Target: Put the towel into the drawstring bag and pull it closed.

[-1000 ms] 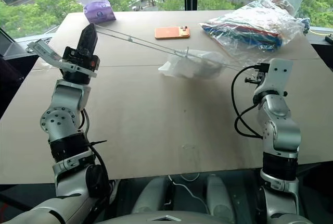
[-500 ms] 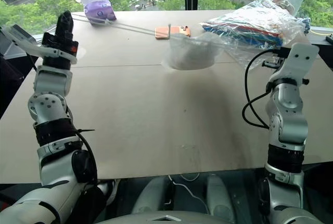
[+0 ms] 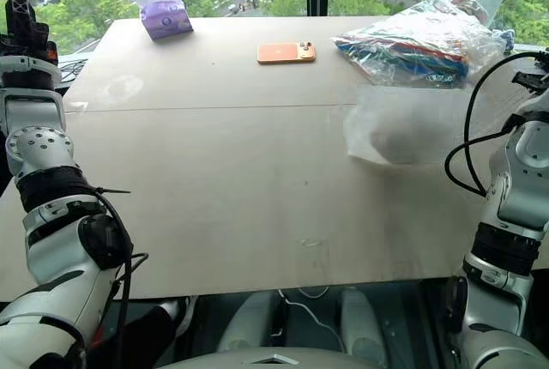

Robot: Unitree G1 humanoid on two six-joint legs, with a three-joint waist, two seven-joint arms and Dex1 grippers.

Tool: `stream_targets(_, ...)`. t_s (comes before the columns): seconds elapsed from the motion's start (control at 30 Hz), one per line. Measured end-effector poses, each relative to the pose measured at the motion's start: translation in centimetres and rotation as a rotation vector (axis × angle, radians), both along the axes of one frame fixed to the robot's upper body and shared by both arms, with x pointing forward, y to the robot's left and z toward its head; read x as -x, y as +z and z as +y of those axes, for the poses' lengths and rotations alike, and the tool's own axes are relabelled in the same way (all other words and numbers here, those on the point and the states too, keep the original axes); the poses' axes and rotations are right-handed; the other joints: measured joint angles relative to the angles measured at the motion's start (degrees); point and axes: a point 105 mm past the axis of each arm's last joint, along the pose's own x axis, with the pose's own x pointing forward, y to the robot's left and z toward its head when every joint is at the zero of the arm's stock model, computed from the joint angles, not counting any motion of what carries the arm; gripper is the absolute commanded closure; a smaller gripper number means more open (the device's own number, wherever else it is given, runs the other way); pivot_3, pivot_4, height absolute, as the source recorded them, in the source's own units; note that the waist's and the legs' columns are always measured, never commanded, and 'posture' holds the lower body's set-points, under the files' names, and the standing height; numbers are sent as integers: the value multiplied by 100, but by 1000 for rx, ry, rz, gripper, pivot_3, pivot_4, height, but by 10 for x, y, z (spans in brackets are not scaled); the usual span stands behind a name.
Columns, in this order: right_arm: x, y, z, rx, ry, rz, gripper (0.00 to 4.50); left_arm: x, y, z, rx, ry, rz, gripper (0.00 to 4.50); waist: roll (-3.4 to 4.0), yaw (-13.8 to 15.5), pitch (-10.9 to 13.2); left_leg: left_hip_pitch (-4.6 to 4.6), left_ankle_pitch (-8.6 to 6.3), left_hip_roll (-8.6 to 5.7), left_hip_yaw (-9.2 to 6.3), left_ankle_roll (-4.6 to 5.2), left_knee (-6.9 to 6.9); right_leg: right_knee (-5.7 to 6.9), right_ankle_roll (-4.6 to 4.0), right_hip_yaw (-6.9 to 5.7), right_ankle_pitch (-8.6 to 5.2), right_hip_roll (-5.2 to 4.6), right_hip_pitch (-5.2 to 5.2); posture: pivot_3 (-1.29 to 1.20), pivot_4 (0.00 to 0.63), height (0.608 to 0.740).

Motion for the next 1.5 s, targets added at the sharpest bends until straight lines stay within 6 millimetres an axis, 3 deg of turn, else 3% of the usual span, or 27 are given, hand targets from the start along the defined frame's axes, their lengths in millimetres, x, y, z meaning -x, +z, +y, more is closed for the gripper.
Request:
stream_targets(0.07, -5, 0, 8, 6, 57, 2, 4500, -1, -1, -2, -18, -6, 2, 4469, 0, -18, 0, 1, 0, 1, 0, 1, 0, 1, 0, 0, 0, 1, 0, 0, 150, 740)
stream_targets(0.13, -19, 4, 33, 37, 211, 7, 4500, -4, -1, -11, -58, -52, -4, 4469, 0, -56, 0, 5, -1, 1, 3, 1, 0, 6, 0, 4, 0, 2, 0, 0, 150, 740)
stream_targets(0.27, -37, 20, 100, 84, 534, -17, 4500, -15, -15, -37, -101, -158, 30, 4469, 0, -134, 0, 5, -1, 5, -5, 2, 1, 13, 0, -1, 0, 2, 0, 0, 150, 740)
stream_targets(0.3, -41, 25, 126, 82, 674, -23, 4500, -18, -21, -49, -134, -201, 46, 4469, 1, -149, 1, 3, -1, 8, -4, 2, 1, 13, 0, 1, 0, 1, -2, 0, 150, 740)
stream_targets(0.37, -34, 50, 180, 121, 928, -89, 4500, -25, -28, -75, -173, -286, 66, 4469, 0, -156, 1, -5, -1, 11, -6, 1, 1, 17, 0, 0, 0, 0, -11, 0, 150, 740)
stream_targets(0.4, -32, 54, 186, 128, 955, -101, 4500, -26, -28, -79, -177, -295, 67, 4469, 0, -153, 1, -6, -1, 11, -10, 1, 2, 16, 0, -3, 0, 0, -12, 0, 150, 740)
stream_targets(0.47, -15, 83, 217, 128, 1136, -211, 4500, -26, -27, -95, -221, -338, 62, 4469, 0, -143, 1, -8, 1, 13, -11, -1, 0, 14, 0, -5, 0, -1, -12, 0, 150, 740)
stream_targets(0.5, -9, 92, 223, 129, 1180, -245, 4500, -26, -26, -101, -232, -353, 55, 4469, -1, -132, 1, -8, 1, 14, -12, -1, 0, 11, 0, -6, 0, -3, -12, 0, 150, 740)
stream_targets(0.57, 1, 100, 226, 117, 1252, -278, 4500, -24, -25, -113, -254, -388, 43, 4469, -8, -90, -3, -9, 0, 13, -15, -1, 0, 2, 0, -11, 0, -8, -5, 0, 150, 740)
stream_targets(0.7, -4, 65, 221, 82, 1306, -126, 4500, -21, -41, -138, -298, -487, 80, 4469, -10, -10, -4, -8, -2, 10, -11, 4, 2, 0, 1, -10, 1, -12, 0, 0, 150, 740)
stream_targets(0.77, -3, 58, 223, 46, 1341, -98, 4500, -19, -48, -152, -311, -554, 102, 4469, -5, -9, 1, -9, -2, 10, -9, 4, 1, 11, 0, -5, 1, -9, -11, 0, 150, 740)
stream_targets(0.97, 12, 68, 227, 61, 1412, -121, 4500, -19, -66, -199, -376, -706, 175, 4469, -6, -5, 0, -7, -3, 6, -6, 5, 4, 15, 0, -3, 0, -6, -10, 0, 150, 740)
stream_targets(1.17, 6, 71, 207, 47, 1318, -118, 4500, -25, -104, -202, -528, -668, 337, 4469, -5, -24, 1, -2, -3, 3, -2, 5, 1, 16, 0, 1, 0, 2, -11, 0, 150, 740)
stream_targets(1.27, 6, 70, 204, 44, 1302, -114, 4500, -13, -124, -215, -656, -773, 365, 4469, -5, -16, 1, -7, -3, 5, -2, 5, 0, 11, 0, 0, 0, 2, -12, 0, 150, 740)
stream_targets(1.4, 4, 60, 207, 39, 1301, -79, 4500, 12, -115, -246, -774, -969, 270, 3510, -5, 6, 1, -10, -3, 11, -2, 6, 2, 9, 0, 1, 0, -6, -11, 0, 150, 740)
stream_targets(1.5, 4, 60, 206, 44, 1286, -77, 4500, 29, -115, -263, -871, -1087, 268, 2495, -3, -4, 1, -6, -3, 12, -3, 6, 1, 12, 0, 1, 0, -3, -11, 0, 150, 740)
